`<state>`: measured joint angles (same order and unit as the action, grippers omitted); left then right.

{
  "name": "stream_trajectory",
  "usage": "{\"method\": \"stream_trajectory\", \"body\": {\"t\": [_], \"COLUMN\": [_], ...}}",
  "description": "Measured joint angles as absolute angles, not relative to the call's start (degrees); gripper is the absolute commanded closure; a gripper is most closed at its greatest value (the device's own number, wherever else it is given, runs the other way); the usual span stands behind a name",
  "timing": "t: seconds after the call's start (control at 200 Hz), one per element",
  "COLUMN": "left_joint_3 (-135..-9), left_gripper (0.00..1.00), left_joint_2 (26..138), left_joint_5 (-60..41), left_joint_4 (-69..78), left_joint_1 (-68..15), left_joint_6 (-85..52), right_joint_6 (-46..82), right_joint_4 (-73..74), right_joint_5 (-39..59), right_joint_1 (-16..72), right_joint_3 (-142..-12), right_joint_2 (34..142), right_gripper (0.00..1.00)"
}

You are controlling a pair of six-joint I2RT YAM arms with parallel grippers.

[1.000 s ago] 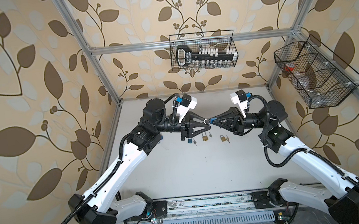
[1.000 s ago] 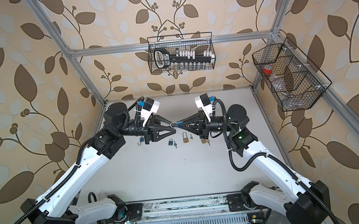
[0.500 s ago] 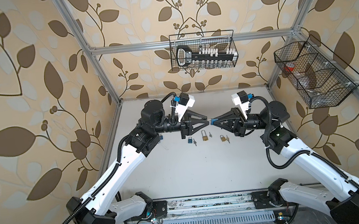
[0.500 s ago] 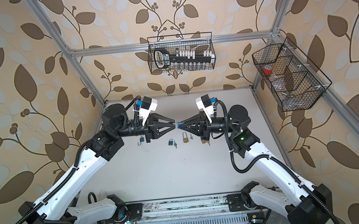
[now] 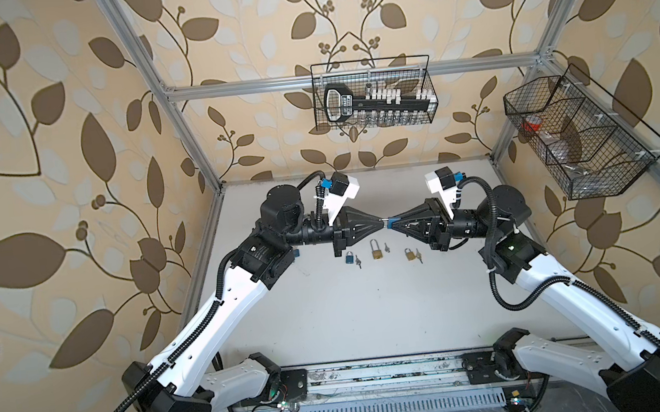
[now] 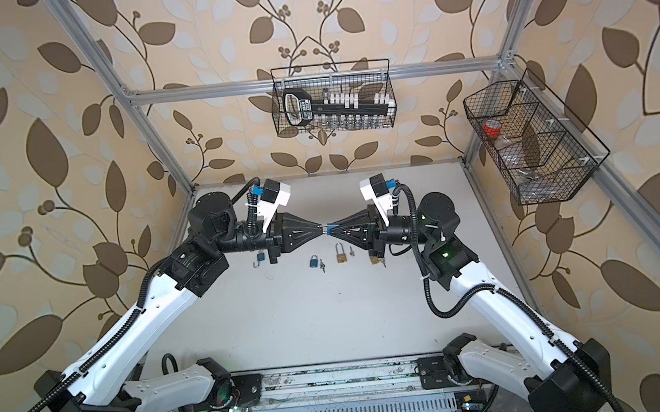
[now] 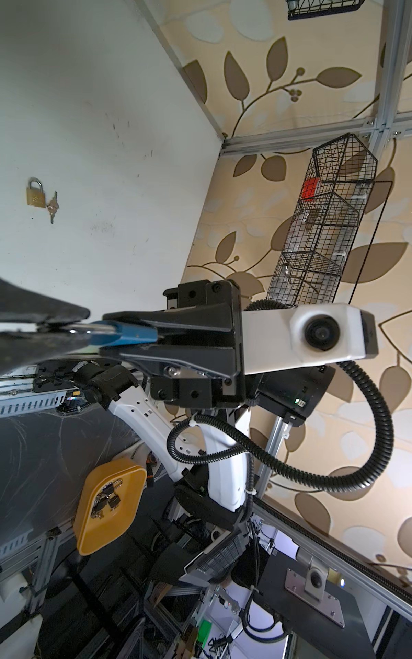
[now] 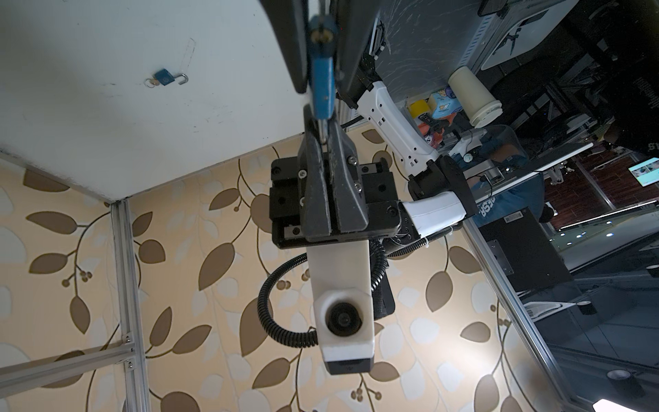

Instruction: Lock with the key

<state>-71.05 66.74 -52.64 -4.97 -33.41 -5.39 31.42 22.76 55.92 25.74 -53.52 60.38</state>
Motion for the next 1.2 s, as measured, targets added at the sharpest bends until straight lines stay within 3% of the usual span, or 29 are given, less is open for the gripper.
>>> {"method": "stream_trajectory", "body": {"t": [0.395, 0.696, 0.821, 1.196], "left_joint_3": [-71.5, -71.3, -71.2, -71.0], "left_gripper": [1.0, 1.0, 0.82, 0.79], "left_joint_2": [67.7, 66.0, 65.8, 65.9], "left_joint_5": [-56.1, -52.7, -51.8, -50.3], "left_joint_4": [-6.2, -6.9, -7.1, -7.4], "left_joint_1": [-31.5, -31.9, -32.3, -32.3], "left_joint_6": [-5.0, -4.4, -4.3, -4.2], "right_joint_6": [28.7, 28.5, 28.5, 28.4], "right_joint_4": [22.0, 22.0, 21.8, 20.7], "right_joint_5": [54.0, 53.2, 54.0, 54.5], "right_joint_1": [28.3, 28.1, 27.9, 28.0], "right_joint_3": [-54.9, -54.8, -54.8, -54.8], "right_joint_2": [63.0, 62.4, 62.3, 62.3], "right_gripper": [1.0, 1.0, 1.0, 1.0]}}
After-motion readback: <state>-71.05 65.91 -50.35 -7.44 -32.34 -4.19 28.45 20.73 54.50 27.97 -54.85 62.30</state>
